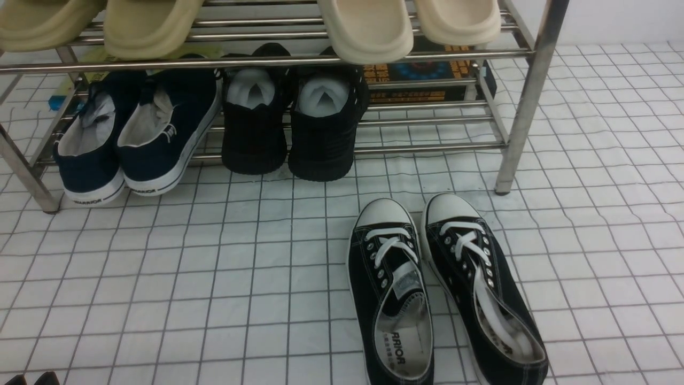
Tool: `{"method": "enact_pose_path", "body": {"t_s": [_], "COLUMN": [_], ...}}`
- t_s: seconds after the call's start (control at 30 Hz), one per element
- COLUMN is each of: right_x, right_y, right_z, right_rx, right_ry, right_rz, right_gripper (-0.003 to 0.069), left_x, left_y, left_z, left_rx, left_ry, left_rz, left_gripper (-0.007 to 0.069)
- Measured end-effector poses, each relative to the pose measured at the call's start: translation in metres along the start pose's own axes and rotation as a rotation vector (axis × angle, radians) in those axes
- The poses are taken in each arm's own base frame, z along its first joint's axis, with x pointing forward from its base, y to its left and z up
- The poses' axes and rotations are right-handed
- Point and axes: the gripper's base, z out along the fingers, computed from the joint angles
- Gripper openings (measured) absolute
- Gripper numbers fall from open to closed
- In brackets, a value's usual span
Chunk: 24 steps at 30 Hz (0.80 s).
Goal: Take the shoes off the shelf with your hand from the white checkered tablecloth.
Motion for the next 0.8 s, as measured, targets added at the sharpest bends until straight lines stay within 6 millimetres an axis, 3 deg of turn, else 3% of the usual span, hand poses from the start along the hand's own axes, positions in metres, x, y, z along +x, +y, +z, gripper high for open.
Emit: {"method": "enact_pose_path", "body": {"t_s": [0.8], "right_x": [0.0002], "right_y": [0.0014], "right_z": [0.0], "right_rx": [-0.039], "right_ry": [-0.001], "right_rz": [-0.014], "right_gripper": [0.0061], "left_x": [0.0], "left_y": [0.0], "left_z": [0.0], "left_rx": [0.0], "left_ry": [0.0], "left_rz": [0.0], "left_gripper": [0.0239]}}
